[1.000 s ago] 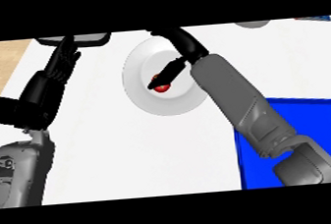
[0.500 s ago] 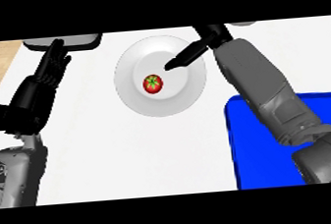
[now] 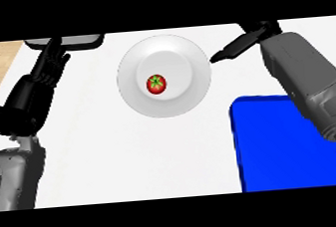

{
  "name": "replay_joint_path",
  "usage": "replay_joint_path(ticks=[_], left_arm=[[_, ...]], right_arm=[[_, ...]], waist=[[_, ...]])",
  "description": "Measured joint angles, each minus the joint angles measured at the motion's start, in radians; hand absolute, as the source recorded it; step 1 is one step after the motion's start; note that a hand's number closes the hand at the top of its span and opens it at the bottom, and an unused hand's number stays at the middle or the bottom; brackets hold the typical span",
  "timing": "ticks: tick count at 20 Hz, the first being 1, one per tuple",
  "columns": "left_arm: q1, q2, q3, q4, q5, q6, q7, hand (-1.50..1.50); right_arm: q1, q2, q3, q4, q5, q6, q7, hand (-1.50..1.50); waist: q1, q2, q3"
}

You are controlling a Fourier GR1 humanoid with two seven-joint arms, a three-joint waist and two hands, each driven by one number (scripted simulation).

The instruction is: Pick the tomato from the tray and place it in the plate

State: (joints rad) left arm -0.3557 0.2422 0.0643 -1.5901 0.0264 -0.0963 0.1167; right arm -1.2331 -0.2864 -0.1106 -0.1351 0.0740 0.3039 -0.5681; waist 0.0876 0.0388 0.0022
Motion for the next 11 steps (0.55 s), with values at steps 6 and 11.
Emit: replay_joint_path(ticks=[6,11], left_arm=[[-0.013,0.002,0.003,0.009,0.003,-0.006,-0.001,0.0],[-0.02,-0.001,0.005,0.019,0.004,-0.007,-0.002,0.0]], right_arm=[[0.029,-0.094,0.008,0.012,0.02,0.082,-0.063,-1.5],[0.045,-0.145,0.016,0.017,0.037,0.106,-0.104,-1.5]], waist=[[0.008,0.007,0.001],[0.01,0.009,0.001]])
